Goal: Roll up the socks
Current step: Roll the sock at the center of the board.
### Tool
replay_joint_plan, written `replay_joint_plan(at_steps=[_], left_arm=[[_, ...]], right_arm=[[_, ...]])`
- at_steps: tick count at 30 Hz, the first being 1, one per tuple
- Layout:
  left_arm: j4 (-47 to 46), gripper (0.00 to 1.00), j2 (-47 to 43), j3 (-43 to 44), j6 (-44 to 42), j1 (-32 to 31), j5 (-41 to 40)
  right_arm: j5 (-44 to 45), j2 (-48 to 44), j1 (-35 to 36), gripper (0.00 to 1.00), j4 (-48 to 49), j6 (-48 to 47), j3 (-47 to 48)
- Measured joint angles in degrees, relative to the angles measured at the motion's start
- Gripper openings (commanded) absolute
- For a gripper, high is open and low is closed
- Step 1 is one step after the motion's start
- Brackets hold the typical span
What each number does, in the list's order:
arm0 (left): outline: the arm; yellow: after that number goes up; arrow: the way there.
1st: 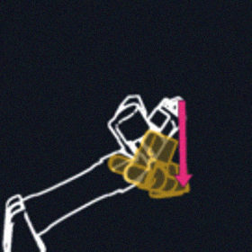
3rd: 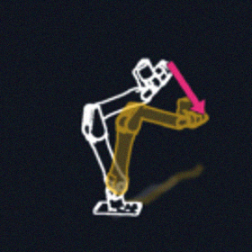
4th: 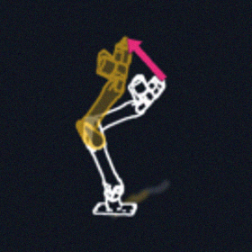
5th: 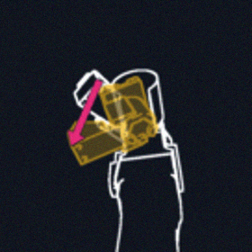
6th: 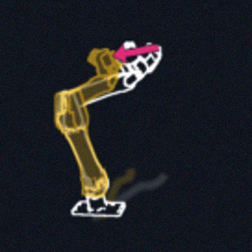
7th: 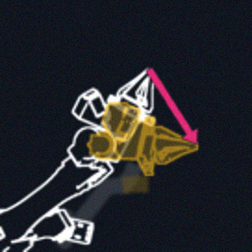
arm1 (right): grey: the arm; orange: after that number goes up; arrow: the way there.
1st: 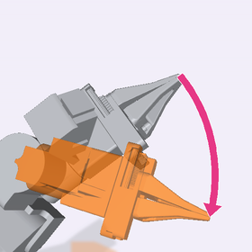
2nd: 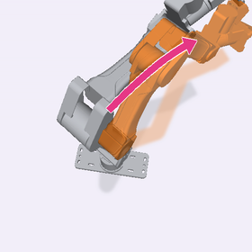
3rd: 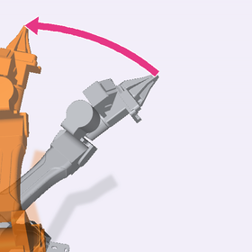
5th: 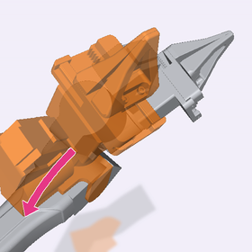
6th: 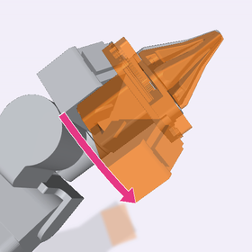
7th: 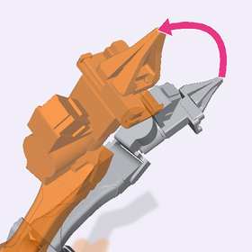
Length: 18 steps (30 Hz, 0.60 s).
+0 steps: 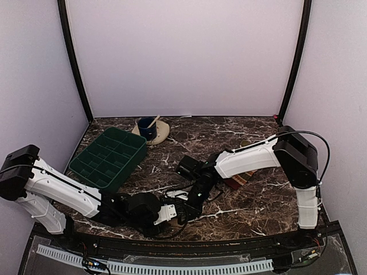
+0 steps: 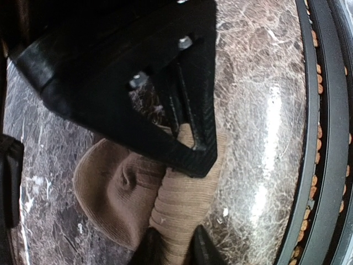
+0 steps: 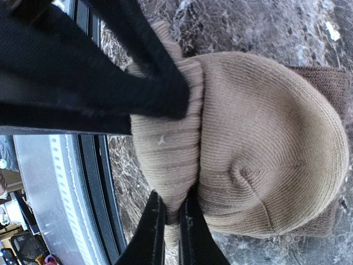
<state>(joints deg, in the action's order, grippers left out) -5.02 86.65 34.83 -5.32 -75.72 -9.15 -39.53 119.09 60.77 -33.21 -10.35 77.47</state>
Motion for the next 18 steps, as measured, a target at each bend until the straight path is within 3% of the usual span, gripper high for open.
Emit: replay_joint_plan(at_steps=[4, 11, 18], left_arm=[[0.5, 0.0, 0.04, 0.5, 0.09, -0.04, 0.22], [1.03, 0.0, 0.46, 0.98, 0.92, -0.04, 0.35], [1.73, 0.0, 0.66, 1.49, 2.67, -0.04, 0.44]], right_arm=[[-0.11, 0.0, -0.04, 0.02, -0.11, -0.07, 0.0], [-0.22, 0.04, -0.17, 0.09, -0.31, -0.09, 0.0], [-0.55, 0.07, -0.46, 0.23, -0.02, 0.0, -0.15]])
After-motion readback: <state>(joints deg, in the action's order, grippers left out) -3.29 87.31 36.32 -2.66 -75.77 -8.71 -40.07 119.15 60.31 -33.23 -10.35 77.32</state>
